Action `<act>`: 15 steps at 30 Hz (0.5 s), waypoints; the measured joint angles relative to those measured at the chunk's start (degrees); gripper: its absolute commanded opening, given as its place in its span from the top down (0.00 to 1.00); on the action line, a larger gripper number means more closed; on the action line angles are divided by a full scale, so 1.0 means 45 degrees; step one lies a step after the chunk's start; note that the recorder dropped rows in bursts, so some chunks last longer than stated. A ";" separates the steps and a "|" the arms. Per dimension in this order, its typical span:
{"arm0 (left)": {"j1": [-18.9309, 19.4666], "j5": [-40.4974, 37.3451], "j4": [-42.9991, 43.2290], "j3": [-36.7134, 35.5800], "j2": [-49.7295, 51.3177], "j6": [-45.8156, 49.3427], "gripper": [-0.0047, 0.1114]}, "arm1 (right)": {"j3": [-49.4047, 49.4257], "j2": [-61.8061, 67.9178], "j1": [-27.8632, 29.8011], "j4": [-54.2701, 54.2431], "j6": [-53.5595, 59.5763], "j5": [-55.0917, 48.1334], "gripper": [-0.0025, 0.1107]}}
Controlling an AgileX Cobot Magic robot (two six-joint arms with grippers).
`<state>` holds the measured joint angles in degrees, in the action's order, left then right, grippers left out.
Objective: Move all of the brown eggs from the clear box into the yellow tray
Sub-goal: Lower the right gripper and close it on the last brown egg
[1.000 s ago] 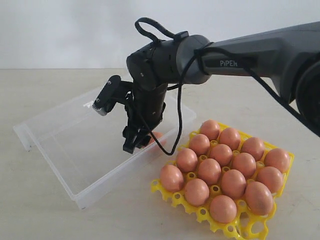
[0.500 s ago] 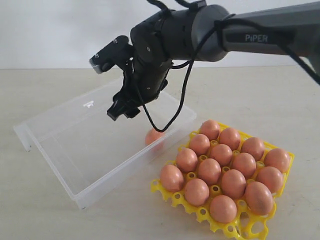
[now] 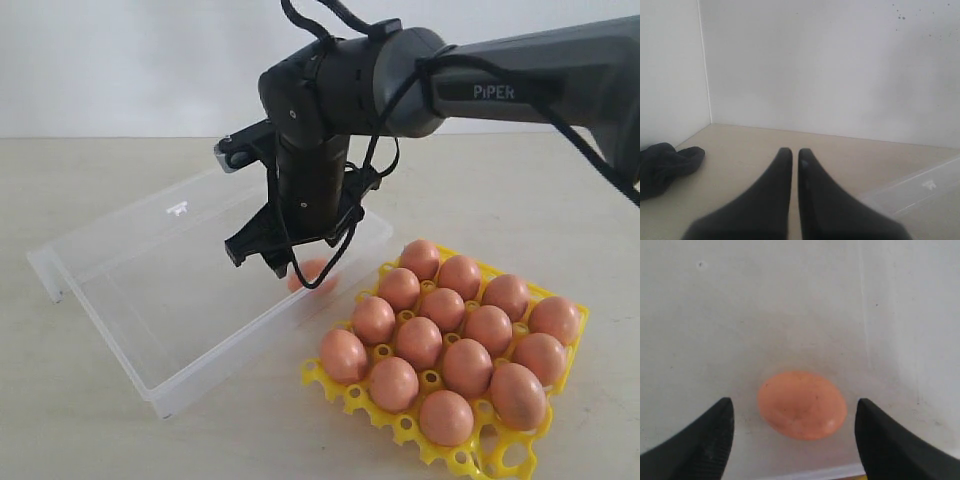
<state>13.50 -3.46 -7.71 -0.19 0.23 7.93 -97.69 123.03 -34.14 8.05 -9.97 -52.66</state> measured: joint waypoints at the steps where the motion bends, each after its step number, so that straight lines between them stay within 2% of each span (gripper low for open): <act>1: 0.0000 0.0000 0.0000 0.0000 0.0000 0.0000 0.92 | 0.0000 0.0030 0.0000 -0.0060 0.0006 -0.0024 0.44; 15: 0.0000 0.0000 0.0000 0.0000 0.0000 0.0000 0.92 | 0.0000 0.0846 0.0008 -0.0692 0.0848 -0.0217 0.44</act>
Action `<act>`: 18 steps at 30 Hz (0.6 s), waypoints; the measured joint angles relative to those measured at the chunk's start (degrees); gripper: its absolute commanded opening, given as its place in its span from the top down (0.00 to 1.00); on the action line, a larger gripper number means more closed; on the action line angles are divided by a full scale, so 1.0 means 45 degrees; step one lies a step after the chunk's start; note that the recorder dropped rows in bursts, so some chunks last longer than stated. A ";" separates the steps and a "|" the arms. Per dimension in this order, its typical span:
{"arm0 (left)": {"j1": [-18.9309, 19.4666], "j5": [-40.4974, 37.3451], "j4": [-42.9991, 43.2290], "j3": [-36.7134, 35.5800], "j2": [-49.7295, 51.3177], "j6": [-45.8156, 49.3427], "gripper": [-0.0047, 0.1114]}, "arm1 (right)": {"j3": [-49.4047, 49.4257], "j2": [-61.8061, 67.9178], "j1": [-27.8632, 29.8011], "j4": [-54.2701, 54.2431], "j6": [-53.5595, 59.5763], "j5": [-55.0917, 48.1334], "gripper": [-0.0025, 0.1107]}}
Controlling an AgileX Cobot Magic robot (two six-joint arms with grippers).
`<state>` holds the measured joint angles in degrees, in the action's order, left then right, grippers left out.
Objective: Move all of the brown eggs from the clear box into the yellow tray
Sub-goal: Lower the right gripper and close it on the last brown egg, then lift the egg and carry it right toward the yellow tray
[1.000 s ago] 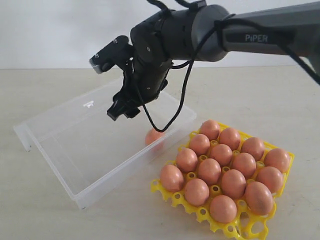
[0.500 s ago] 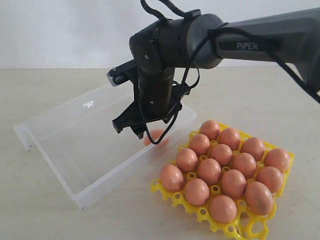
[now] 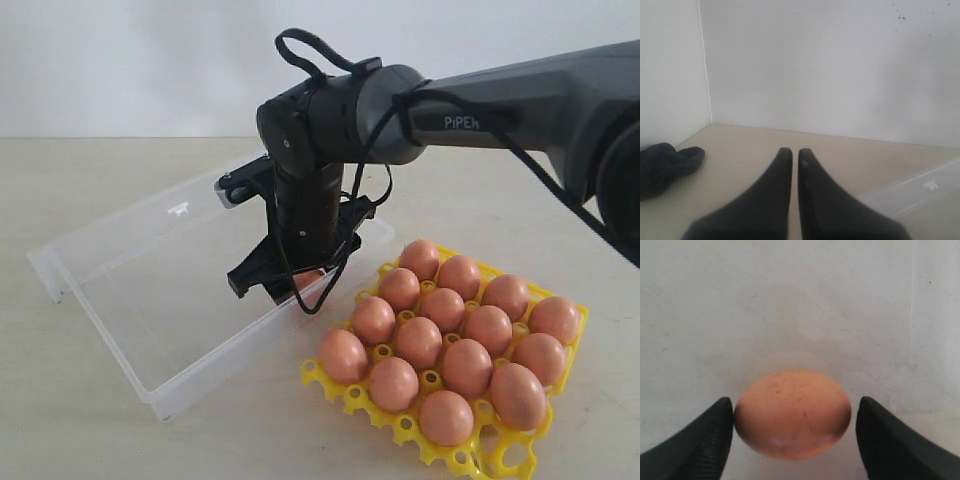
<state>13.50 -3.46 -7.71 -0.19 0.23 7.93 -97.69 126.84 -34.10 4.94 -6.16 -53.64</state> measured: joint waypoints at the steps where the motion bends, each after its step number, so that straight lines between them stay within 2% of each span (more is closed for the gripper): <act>1: 0.0000 0.0000 0.0000 0.0000 0.0000 0.0000 0.92 | 0.0000 0.0021 0.0000 0.0000 0.0000 0.0023 0.45; 3: 0.0000 0.0000 0.0000 0.0000 0.0000 0.0000 0.92 | 0.0000 0.0070 0.0000 0.0029 0.0000 0.0117 0.49; 7: 0.0000 0.0000 0.0000 0.0000 0.0000 0.0000 0.92 | 0.0000 0.0130 0.0000 0.0078 0.0000 0.0336 0.67; 15: 0.0000 0.0000 0.0000 0.0000 0.0000 0.0000 0.92 | 0.0000 0.0130 0.0000 0.0180 0.0000 0.0559 0.96; 18: 0.0000 0.0000 0.0000 0.0000 0.0000 0.0000 0.92 | 0.0000 0.0140 0.0000 0.0476 0.0000 0.1023 0.98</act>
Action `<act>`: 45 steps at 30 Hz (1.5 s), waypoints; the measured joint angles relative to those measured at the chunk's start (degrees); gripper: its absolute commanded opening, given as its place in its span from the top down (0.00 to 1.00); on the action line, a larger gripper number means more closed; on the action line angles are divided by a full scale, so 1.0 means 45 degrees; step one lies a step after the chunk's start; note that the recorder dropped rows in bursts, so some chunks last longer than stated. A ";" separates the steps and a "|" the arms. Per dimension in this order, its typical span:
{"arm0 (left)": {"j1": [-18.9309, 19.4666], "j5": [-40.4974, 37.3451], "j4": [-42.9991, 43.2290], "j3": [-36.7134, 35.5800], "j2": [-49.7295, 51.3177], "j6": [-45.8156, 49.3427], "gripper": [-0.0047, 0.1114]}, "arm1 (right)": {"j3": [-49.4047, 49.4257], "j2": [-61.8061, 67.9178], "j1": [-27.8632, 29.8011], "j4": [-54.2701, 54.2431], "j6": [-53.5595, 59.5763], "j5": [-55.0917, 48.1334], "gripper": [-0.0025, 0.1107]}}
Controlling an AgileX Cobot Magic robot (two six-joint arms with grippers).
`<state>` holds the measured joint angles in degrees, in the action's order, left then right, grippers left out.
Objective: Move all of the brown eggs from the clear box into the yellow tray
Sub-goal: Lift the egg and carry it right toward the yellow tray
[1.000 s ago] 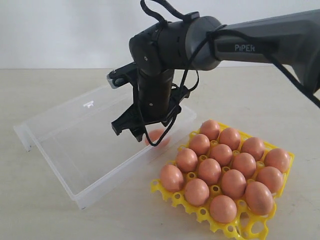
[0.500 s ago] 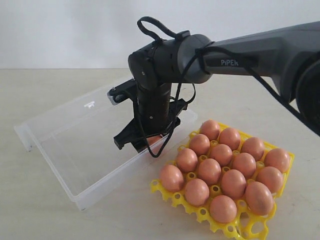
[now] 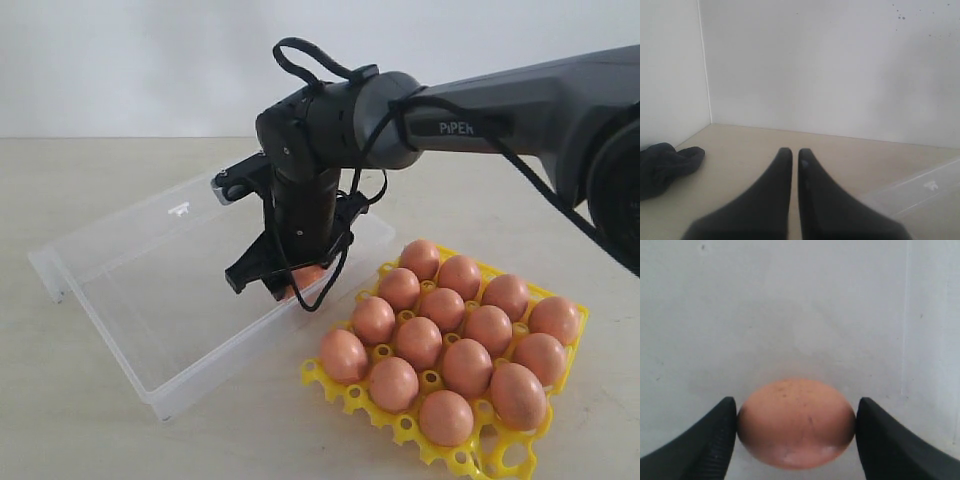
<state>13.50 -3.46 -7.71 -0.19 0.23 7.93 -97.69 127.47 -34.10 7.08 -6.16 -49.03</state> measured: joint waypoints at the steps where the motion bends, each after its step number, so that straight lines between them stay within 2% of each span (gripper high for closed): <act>1: 0.0000 0.0000 0.0000 0.0000 0.0000 0.0000 0.92 | 0.0000 0.0000 0.0000 0.0128 0.0000 0.0180 0.98; 11: 0.0000 0.0000 0.0000 0.0000 0.0000 0.0000 0.92 | 0.0000 -0.0313 0.0021 0.0703 0.0792 0.2356 0.98; 14: 0.0000 0.0000 0.0000 0.0000 0.0000 0.0000 0.92 | 0.0638 -0.1759 -0.0330 0.1751 0.1211 0.3444 0.98; 17: 0.0000 0.0000 0.0000 0.0000 0.0000 0.0000 0.92 | 0.2219 -0.4205 -0.0919 0.3206 0.0932 0.4102 0.98; 19: 0.0000 0.0000 0.0000 0.0000 0.0000 0.0000 0.92 | 0.3876 -0.5896 -0.1184 0.5121 -0.0147 0.3995 0.98; 21: 0.0000 0.0000 0.0000 0.0000 0.0000 0.0000 0.92 | 0.5741 -0.7559 -0.1457 0.7453 -0.2046 0.3027 0.98; 25: 0.0000 0.0000 0.0000 0.0000 0.0000 0.0000 0.92 | 0.8020 -0.9246 -0.1563 0.8290 -0.3976 0.1011 0.98; 30: 0.0000 0.0000 0.0000 0.0000 0.0000 0.0000 0.92 | 1.0302 -1.1930 -0.1563 0.6108 -0.4787 0.0381 0.98; 39: 0.0000 0.0000 0.0000 0.0000 0.0000 0.0000 0.92 | 1.2359 -1.5657 -0.1563 -0.1218 -0.1629 -0.0007 0.98; 45: 0.0000 0.0000 0.0000 0.0000 0.0000 0.0000 0.92 | 1.3409 -1.5796 -0.1563 -0.2761 -0.2195 0.1206 0.98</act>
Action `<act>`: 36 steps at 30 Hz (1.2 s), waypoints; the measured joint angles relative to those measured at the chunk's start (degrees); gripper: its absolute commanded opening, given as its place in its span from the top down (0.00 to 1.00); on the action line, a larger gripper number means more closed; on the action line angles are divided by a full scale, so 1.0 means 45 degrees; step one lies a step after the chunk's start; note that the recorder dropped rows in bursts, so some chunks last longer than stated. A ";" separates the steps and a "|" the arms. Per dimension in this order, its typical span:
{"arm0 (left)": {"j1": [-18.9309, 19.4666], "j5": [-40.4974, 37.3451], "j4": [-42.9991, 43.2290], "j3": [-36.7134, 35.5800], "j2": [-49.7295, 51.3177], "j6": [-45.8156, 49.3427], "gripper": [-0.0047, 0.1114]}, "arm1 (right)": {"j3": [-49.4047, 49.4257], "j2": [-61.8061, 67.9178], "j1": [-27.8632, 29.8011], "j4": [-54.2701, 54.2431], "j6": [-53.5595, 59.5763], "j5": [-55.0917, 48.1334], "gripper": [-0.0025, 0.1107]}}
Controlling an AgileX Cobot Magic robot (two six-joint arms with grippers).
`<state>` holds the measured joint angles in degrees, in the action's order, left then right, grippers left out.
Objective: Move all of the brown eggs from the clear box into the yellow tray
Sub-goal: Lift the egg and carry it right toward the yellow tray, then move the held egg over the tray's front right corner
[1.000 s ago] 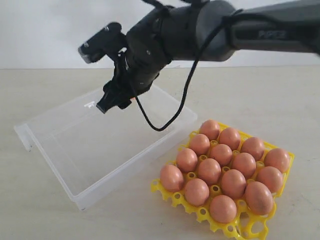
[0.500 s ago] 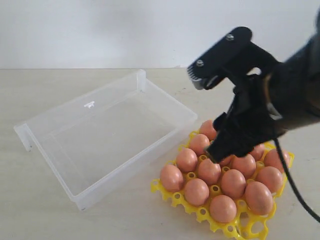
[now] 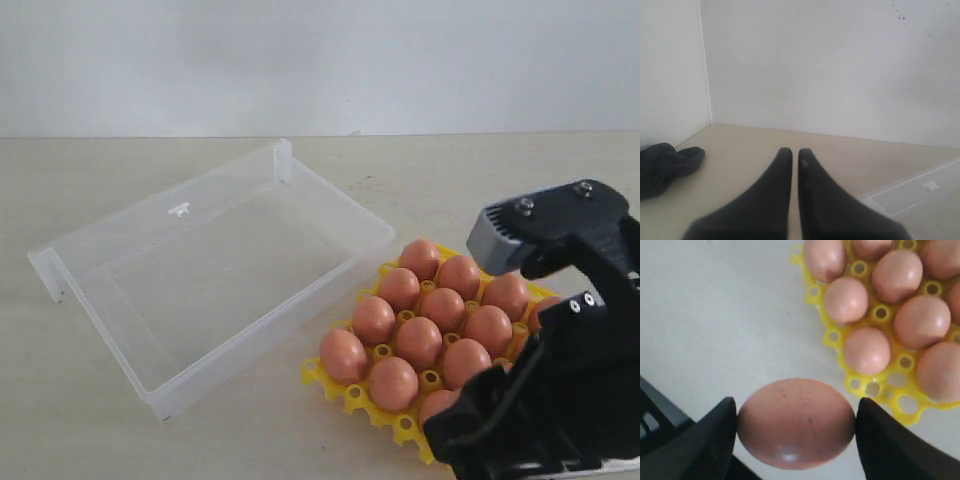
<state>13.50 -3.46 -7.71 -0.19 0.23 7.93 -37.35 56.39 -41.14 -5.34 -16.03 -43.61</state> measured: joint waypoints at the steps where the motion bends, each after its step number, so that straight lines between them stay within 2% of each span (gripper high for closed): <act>1: 0.0000 0.0000 0.0000 0.0000 0.0000 0.0000 0.92 | 0.0109 -0.0045 0.0000 0.0035 -0.0305 0.0632 0.98; 5: 0.0000 0.0000 0.0000 0.0000 0.0000 0.0000 0.92 | 0.0131 -0.0400 0.0252 0.0662 -0.1585 0.3658 0.98; 9: 0.0000 0.0000 0.0000 0.0000 0.0000 0.0000 0.92 | 0.0142 -0.1359 0.1407 0.1187 -0.2828 0.6619 0.98; 14: 0.0000 0.0000 0.0000 0.0000 0.0000 0.0000 0.92 | 0.0142 -0.2795 0.3108 0.1445 -0.2884 0.7755 0.98; 19: 0.0000 0.0000 0.0000 0.0000 0.0000 0.0000 0.92 | 0.0142 -0.3924 0.4240 0.3922 -0.0243 0.6905 0.98; 24: 0.0000 0.0000 0.0000 0.0000 0.0000 0.0000 0.92 | 0.0142 -0.4278 0.4719 0.9801 0.1886 0.6144 0.98; 28: 0.0000 0.0000 0.0000 0.0000 0.0000 0.0000 0.92 | 0.0142 -0.4121 0.4746 1.4402 0.2214 0.3571 0.98; 30: 0.0000 0.0000 0.0000 0.0000 0.0000 0.0000 0.92 | 0.0142 -0.3977 0.4776 1.5830 0.2267 0.1937 0.98; 33: 0.0000 0.0000 0.0000 0.0000 0.0000 0.0000 0.92 | 0.0142 -0.3920 0.4807 1.6699 0.2327 -0.0546 0.98; 36: 0.0000 0.0000 0.0000 0.0000 0.0000 0.0000 0.92 | 0.0142 -0.3920 0.4807 1.5880 0.3367 -0.2466 0.98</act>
<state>13.50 -3.46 -7.71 -0.19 0.23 7.93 -36.71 38.75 -19.50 66.12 -0.88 -54.70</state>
